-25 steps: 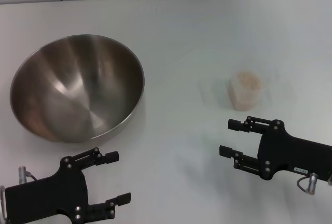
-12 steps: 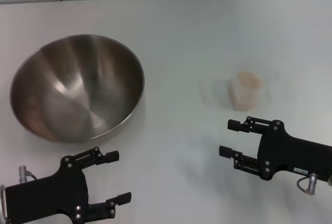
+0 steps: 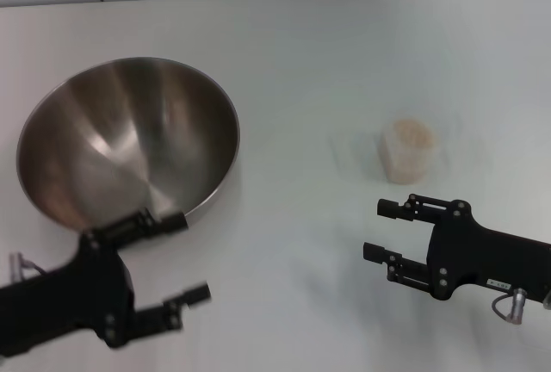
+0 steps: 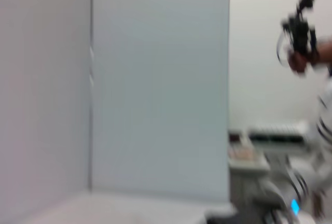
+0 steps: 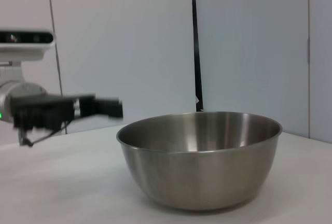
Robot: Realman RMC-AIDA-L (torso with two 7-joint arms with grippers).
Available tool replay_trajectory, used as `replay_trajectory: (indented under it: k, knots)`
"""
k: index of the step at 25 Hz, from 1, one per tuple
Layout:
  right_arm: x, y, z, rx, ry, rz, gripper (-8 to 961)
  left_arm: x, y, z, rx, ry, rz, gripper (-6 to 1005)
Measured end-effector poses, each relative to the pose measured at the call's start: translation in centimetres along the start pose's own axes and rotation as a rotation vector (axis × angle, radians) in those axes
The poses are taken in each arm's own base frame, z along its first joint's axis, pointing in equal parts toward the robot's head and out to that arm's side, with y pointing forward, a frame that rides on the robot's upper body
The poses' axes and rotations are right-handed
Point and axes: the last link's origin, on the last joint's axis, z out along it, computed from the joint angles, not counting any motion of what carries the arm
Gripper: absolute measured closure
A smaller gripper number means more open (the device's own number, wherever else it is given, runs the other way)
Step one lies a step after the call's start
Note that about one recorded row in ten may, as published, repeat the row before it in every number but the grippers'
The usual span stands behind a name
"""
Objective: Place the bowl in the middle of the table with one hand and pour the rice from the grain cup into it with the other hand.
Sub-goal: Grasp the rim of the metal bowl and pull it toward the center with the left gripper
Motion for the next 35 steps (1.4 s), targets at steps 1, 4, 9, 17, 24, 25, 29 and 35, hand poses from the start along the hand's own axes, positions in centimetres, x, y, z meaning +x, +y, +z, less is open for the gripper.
replay_trajectory:
  k: [1, 4, 9, 17, 24, 25, 29, 35]
  knots:
    - [0.0, 0.0, 0.0, 0.000, 0.000, 0.000, 360, 0.6, -0.2, -0.1, 0.017, 0.042, 0.009, 203]
    - [0.1, 0.1, -0.1, 0.002, 0.001, 0.002, 361, 2.0, -1.1, -0.6, 0.086, 0.131, 0.034, 206]
    - [0.1, 0.1, -0.1, 0.004, 0.002, 0.002, 361, 3.5, -2.7, -1.3, 0.213, 0.231, 0.101, 211]
    - [-0.1, 0.1, -0.2, 0.006, -0.010, 0.001, 378, 5.7, -5.4, -2.6, 0.408, 0.343, 0.203, 218]
    - [-0.1, 0.0, -0.2, 0.012, -0.013, 0.001, 377, 5.8, -6.1, -2.9, 0.467, 0.348, 0.210, 225]
    - [-0.1, 0.0, -0.2, 0.013, -0.013, 0.001, 378, 5.5, -8.0, -3.7, 0.608, 0.319, 0.188, 226]
    - [-0.1, 0.0, -0.3, 0.015, -0.015, 0.001, 377, 5.4, -9.8, -4.4, 0.681, 0.267, 0.135, 230]
    - [-0.2, -0.1, -0.2, 0.016, -0.017, -0.001, 376, 4.6, -12.8, -4.3, 0.695, 0.050, -0.026, 236]
